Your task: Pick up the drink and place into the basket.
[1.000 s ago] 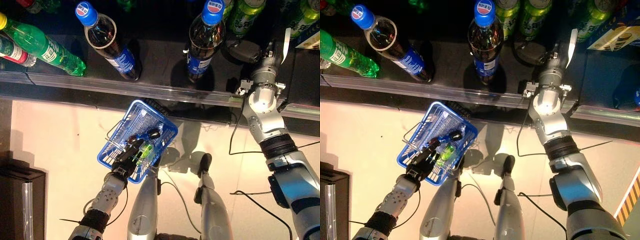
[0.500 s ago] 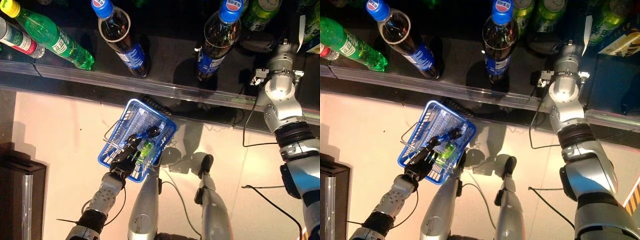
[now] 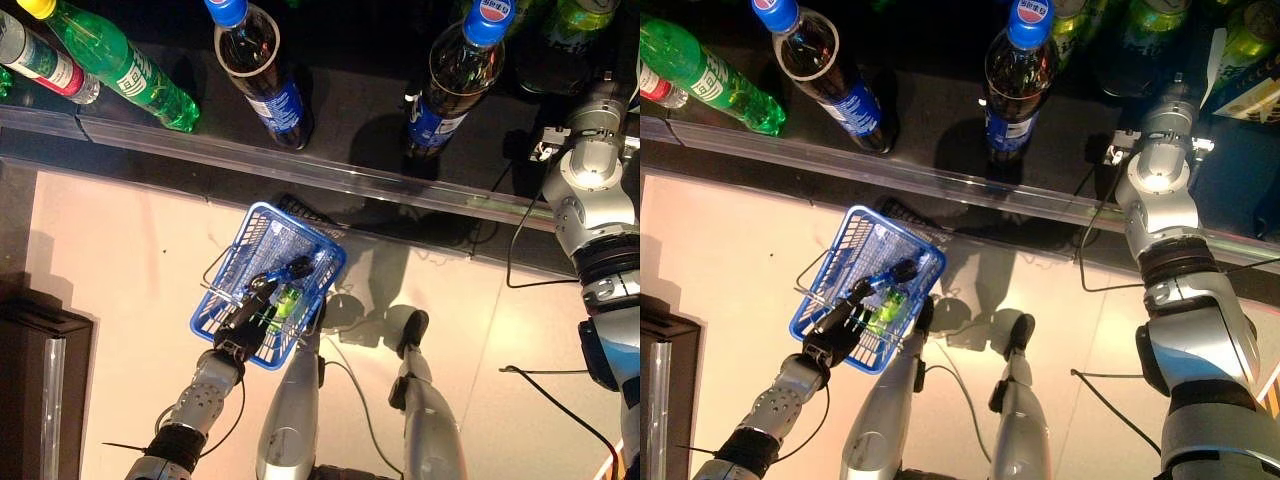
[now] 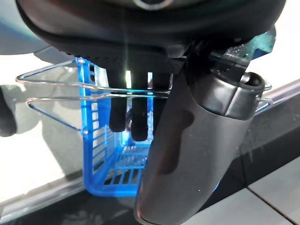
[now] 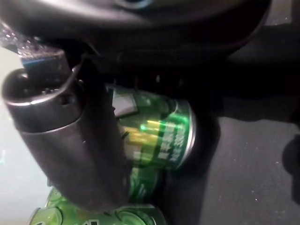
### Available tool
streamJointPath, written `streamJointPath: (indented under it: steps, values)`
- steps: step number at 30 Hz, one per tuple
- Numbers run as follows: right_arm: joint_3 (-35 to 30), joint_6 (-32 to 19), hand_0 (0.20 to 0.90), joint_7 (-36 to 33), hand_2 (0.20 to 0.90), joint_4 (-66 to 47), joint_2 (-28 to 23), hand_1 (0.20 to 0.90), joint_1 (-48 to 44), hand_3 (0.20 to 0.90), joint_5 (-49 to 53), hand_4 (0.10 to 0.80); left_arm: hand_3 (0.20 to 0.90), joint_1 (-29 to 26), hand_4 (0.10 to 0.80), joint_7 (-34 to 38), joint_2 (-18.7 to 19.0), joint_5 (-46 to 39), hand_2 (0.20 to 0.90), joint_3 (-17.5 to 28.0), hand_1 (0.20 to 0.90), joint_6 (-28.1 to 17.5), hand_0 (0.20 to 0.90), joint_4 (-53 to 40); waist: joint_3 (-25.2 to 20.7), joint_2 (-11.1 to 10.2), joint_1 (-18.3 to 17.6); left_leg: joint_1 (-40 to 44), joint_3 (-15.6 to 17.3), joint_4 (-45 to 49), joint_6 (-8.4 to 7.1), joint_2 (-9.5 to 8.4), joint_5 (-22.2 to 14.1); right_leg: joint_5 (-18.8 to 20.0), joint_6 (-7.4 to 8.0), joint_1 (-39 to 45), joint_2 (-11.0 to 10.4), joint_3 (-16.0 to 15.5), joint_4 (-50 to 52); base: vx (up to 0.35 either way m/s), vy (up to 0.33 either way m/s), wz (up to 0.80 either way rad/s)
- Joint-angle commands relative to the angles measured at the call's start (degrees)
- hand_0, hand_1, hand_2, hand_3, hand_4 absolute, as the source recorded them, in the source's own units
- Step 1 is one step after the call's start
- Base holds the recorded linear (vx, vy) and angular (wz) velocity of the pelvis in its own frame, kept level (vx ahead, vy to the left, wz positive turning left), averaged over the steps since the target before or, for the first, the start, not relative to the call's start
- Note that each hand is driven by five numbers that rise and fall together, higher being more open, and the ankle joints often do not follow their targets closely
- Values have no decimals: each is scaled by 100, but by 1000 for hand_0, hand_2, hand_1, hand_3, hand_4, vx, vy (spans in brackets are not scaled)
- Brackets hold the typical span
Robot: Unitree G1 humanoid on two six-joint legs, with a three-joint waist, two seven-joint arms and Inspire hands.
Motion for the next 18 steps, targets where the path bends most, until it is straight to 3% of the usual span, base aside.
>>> streamJointPath:
  steps: [1, 18]
  values:
    - [356, -425, 300, 167, 300, -281, -446, 300, -834, 200, 108, 100, 200, 121, 100, -509, 836, 21, 300, 375, 300, -453, 300, -1121, -121, 106, 174, -136, -13, 73, 219, -323, -174, -778, 250, -46, -318, -125, 877, 0, 0, 0]
    - [-213, -783, 300, 339, 300, -1062, -365, 300, 106, 200, -87, 100, 200, 143, 100, -594, 738, 131, 300, 652, 300, -299, 300, -1163, -121, -18, 45, 413, 125, -119, 240, -318, -230, -772, 265, 429, -260, -82, 714, -45, 5, 1]
